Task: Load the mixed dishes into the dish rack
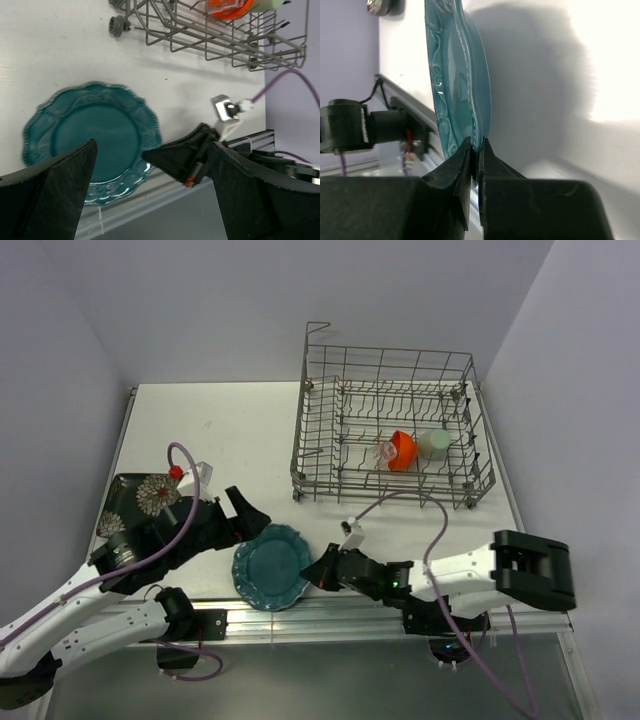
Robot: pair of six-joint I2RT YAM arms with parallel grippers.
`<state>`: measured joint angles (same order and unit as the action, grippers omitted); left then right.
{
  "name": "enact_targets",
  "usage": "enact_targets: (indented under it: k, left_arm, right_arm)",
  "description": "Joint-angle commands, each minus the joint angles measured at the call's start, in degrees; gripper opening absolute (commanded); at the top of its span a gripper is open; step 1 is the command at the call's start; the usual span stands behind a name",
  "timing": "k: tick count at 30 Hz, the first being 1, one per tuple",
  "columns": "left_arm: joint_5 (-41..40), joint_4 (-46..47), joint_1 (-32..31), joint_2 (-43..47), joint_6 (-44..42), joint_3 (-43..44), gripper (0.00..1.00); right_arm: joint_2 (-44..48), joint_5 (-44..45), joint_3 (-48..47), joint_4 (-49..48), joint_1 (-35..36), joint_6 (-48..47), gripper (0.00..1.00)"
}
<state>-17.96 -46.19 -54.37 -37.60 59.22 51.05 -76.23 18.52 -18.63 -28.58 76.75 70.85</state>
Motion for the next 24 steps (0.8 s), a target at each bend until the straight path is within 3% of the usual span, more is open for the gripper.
enact_targets:
  k: [1,6,12,24]
  left_arm:
    - [1.96,4.79,-0.21,-2.99,-1.13,-1.30,0.99]
    - [3.80,6.38,-0.12,-9.14,2.12,-2.09,0.99]
    - [8.54,12.08,-0.12,-13.81,7.57,-3.14,0.99]
    - [9.87,12.54,-0.12,-15.39,24.44,-1.92,0.99]
  right_arm:
    - [9.49,8.89,4.20,13.18,0.07,-5.89,0.00]
    - [25.38,13.63,6.50,24.33,0.07,-9.76,0.00]
    - [34.12,15.93,3.87,30.86,0.06,-19.59,0.00]
    - [29.48,16.54,-6.85,32.18,2.70,-36.21,0.00]
